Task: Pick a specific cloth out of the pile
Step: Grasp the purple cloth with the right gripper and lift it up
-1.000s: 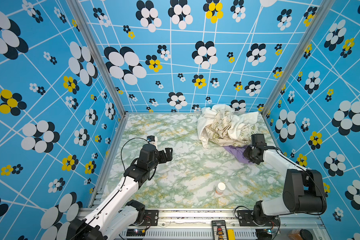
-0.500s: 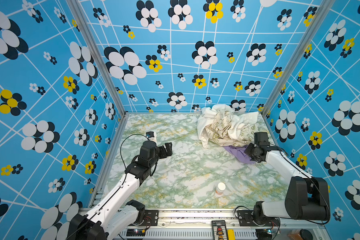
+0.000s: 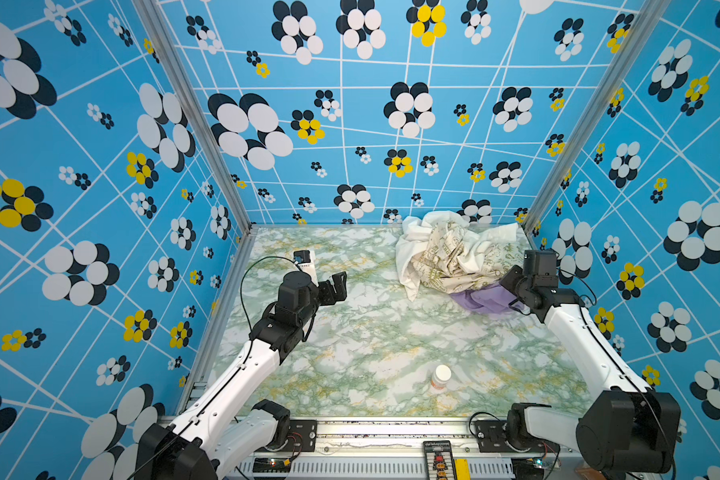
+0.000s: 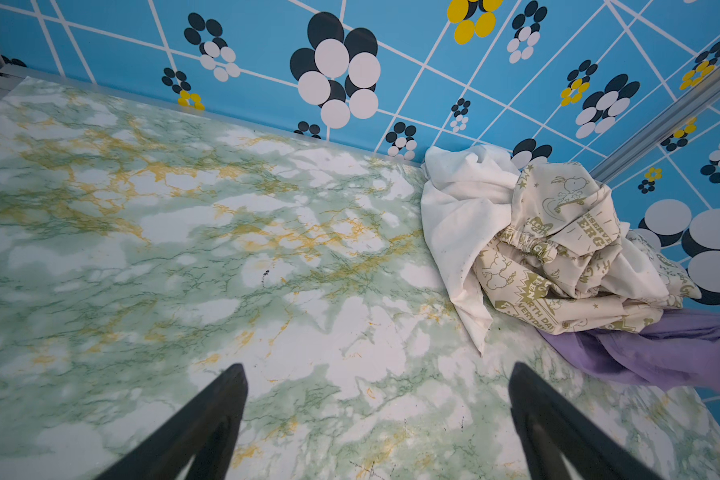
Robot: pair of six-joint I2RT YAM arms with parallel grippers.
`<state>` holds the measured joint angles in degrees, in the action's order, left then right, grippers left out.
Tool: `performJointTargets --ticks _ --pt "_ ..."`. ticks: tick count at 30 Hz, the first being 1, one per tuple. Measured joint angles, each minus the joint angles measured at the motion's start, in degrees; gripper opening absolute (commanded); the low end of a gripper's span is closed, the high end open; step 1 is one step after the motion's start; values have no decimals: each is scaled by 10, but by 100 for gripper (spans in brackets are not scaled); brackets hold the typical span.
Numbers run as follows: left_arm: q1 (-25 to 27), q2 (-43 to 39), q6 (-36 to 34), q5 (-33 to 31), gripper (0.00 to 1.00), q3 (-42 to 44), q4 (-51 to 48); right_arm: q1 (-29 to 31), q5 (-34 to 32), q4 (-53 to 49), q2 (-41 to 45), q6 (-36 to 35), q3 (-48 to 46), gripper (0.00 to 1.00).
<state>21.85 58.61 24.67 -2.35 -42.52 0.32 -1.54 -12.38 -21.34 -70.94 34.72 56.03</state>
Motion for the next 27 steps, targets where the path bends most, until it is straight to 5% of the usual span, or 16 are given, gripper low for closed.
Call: performJointTargets --ticks 27 --pt "0 39 -18 8 99 -24 19 0 -50 40 15 -48 90 0"
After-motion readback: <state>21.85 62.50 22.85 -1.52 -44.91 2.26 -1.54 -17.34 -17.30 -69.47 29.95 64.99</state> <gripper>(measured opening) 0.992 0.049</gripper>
